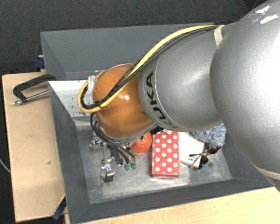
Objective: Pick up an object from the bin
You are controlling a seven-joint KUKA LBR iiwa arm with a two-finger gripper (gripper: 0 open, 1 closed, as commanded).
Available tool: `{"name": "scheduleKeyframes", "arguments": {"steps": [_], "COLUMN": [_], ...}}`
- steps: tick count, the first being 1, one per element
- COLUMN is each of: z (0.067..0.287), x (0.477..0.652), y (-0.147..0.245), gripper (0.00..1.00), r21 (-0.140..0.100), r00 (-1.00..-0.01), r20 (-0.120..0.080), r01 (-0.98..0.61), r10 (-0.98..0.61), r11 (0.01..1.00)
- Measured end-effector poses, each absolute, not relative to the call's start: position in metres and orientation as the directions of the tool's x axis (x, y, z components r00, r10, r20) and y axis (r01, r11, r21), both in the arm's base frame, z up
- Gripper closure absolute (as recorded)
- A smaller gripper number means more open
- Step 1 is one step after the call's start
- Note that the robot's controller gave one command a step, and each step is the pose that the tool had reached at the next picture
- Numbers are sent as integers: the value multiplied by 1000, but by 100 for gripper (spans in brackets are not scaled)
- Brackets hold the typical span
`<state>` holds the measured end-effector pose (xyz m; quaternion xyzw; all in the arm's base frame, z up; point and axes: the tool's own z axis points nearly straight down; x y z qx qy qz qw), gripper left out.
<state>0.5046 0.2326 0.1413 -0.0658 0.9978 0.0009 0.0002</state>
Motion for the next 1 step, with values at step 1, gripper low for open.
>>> {"name": "scheduleKeyframes", "arguments": {"steps": [1], "z": [141], "x": [505], "y": [233], "gripper": [0], "r21": [2], "r00": [-991], "r20": [-1], "r01": [-131], "r10": [-131], "r11": [991]}}
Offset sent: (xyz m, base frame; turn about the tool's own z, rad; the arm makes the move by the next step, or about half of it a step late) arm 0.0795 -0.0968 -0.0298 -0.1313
